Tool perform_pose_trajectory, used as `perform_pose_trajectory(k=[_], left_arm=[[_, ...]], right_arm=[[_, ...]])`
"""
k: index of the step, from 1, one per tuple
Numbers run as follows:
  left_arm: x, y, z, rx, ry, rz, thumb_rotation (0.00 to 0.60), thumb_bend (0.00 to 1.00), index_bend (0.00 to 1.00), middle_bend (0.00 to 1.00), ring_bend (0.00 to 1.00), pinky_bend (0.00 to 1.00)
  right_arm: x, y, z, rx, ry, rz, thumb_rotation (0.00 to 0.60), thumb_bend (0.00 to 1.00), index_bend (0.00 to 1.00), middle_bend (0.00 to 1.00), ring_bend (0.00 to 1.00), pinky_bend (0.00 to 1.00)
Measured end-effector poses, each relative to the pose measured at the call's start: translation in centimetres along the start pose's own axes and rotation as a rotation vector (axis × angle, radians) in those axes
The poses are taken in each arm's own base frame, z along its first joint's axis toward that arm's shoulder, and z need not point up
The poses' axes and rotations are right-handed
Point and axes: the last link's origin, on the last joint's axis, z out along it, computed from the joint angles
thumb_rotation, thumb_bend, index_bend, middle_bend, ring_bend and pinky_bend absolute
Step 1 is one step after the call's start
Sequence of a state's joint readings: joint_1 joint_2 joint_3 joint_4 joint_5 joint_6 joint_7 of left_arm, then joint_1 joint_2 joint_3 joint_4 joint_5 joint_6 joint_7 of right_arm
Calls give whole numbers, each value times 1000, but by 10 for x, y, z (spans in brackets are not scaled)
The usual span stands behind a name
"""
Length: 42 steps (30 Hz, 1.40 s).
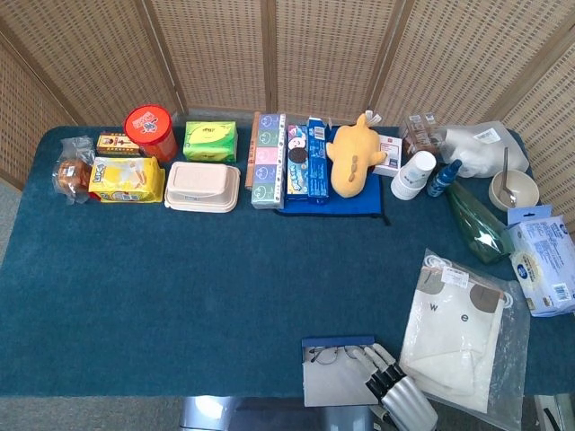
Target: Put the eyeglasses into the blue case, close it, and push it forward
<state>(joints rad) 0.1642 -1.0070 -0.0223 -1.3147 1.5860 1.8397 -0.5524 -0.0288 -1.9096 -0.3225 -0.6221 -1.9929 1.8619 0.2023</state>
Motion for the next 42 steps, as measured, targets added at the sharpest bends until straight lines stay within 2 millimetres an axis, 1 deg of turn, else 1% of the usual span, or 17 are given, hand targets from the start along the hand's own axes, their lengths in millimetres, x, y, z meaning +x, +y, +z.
perform_pose_trajectory(k=[3,7,9,14,17,21,26,35,42], left_arm=[[0,-1,0,0,0,0,544,211,46,84,9,30],[-2,-3,0,2,-4,-1,545,211,47,84,9,29],[-3,-4,0,4,-6,-2,550,211,47,84,9,29],[-5,-7,-1,14,-11,-3,549,212,47,84,9,29],[-7,-9,-1,20,-16,-4,546,211,47,84,9,29],[-9,-12,-1,29,-21,-8,547,211,47,83,9,30],[-11,-14,0,28,-21,-11,543,211,47,83,9,30],[-16,-17,1,32,-30,-14,547,211,46,83,9,30],[-19,-18,4,30,-30,-16,545,210,47,82,8,30]], right_arm=[[4,0,3,-1,18,13,600,208,9,94,50,114],[10,0,11,-2,47,25,600,200,76,134,77,133],[13,0,16,0,53,24,600,199,119,157,96,142],[17,-2,26,2,57,19,600,205,270,226,156,181],[19,-2,31,3,49,9,600,262,363,256,183,202],[21,-4,36,2,33,-3,600,299,449,277,198,223],[24,-7,39,3,20,-15,600,324,500,303,212,240],[23,-9,40,-5,-12,-25,600,341,587,351,242,260],[25,-11,45,-6,-18,-22,600,340,613,364,244,262]])
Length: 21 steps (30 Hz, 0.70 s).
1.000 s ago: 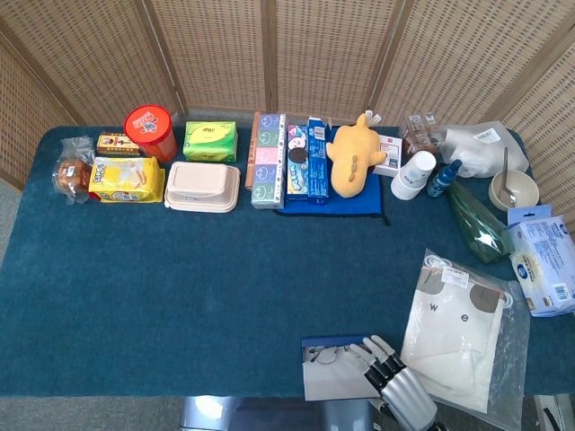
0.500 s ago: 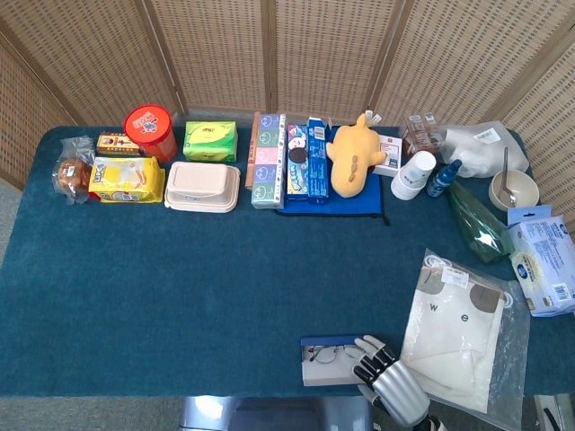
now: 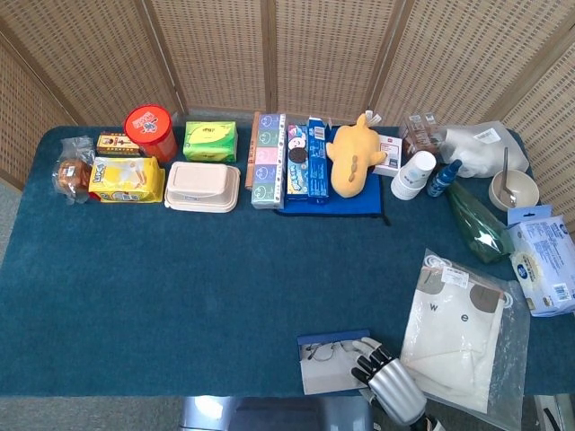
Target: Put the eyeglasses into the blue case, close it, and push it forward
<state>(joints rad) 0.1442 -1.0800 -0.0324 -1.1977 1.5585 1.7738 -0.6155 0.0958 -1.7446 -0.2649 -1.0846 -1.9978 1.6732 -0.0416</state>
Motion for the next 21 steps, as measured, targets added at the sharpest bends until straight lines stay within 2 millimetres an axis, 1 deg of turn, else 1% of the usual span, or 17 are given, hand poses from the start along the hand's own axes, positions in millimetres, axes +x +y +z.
perform_pose_trajectory(k=[9,21], left_arm=[[-4,1,4,-3,-9,1,550,209,47,81,7,29],[-8,5,6,-8,-21,-2,544,208,47,81,7,29]], right_arm=[[7,-3,13,0,8,22,600,329,612,365,244,262],[16,-3,40,-3,21,32,600,306,598,361,244,263]])
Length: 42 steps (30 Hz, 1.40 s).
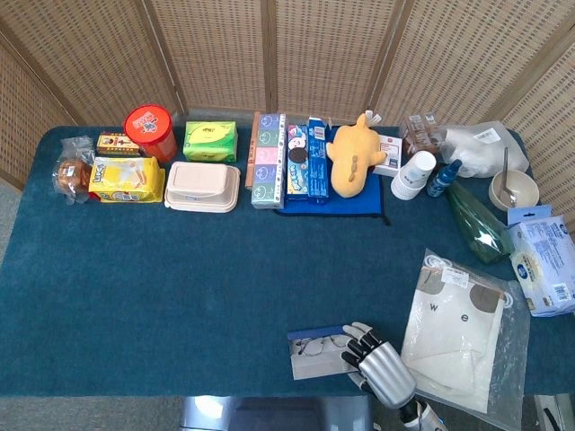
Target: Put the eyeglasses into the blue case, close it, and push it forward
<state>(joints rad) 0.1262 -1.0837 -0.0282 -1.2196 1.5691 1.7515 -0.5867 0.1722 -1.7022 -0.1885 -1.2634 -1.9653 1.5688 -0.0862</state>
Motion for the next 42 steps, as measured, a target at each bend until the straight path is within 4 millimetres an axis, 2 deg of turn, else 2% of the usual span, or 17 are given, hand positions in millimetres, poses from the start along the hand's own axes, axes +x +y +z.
perform_pose_trajectory(k=[10,20,26,42], left_arm=[[-2,2,2,-3,-7,0,546,208,47,81,7,28],[-5,0,4,1,-14,0,547,209,47,81,7,25],[-5,-1,5,2,-11,-1,543,209,47,81,7,24],[-7,-6,3,19,-17,0,547,209,48,81,7,24]], right_arm=[[0,-2,18,0,4,20,600,288,547,328,238,263],[-4,-5,34,1,17,17,600,282,374,255,198,263],[-8,-4,41,3,14,10,600,283,310,229,185,263],[-16,0,67,17,-17,-17,600,285,287,213,179,263]])
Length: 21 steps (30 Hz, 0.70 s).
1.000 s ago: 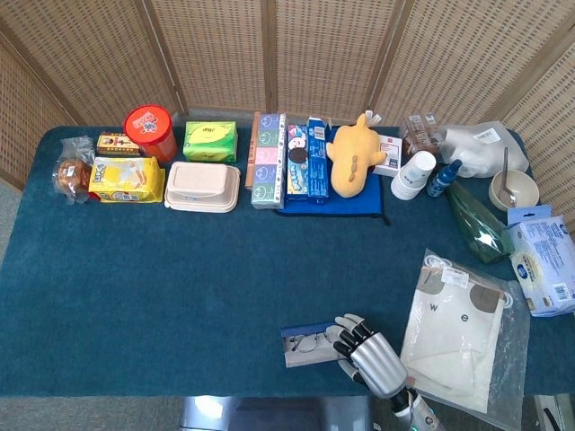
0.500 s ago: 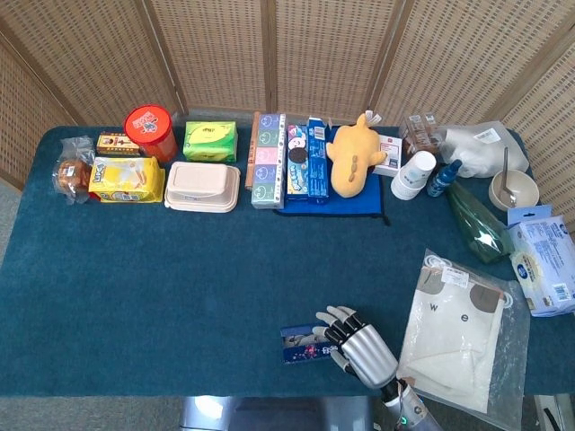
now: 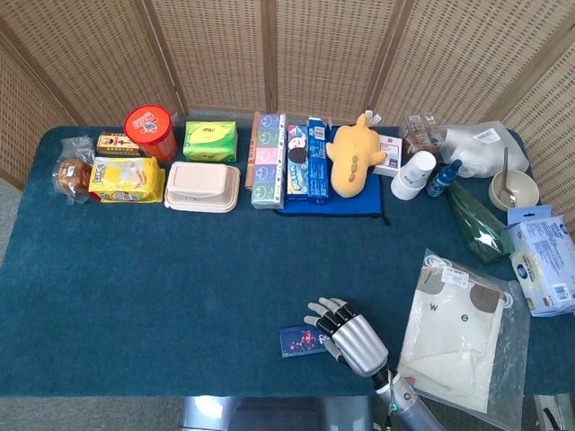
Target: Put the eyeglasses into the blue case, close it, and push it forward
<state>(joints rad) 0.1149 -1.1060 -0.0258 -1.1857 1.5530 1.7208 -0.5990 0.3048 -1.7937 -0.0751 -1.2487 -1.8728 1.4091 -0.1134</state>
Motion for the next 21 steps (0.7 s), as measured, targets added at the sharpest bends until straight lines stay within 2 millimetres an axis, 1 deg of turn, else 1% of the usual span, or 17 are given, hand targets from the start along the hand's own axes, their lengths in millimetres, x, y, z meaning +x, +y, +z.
perform_pose_trajectory(k=[13,17,21], left_arm=[[-3,-4,-1,7,-4,-3,545,208,47,81,6,25],[-4,-4,0,4,-5,-5,549,208,47,81,6,25],[-4,-3,2,-3,-4,-8,547,208,48,81,6,25]], right_arm=[[-1,-1,12,8,-15,-18,600,284,279,212,171,263],[6,-3,14,15,0,-21,600,284,278,212,171,263],[16,-5,14,20,6,-30,600,304,250,209,161,260]])
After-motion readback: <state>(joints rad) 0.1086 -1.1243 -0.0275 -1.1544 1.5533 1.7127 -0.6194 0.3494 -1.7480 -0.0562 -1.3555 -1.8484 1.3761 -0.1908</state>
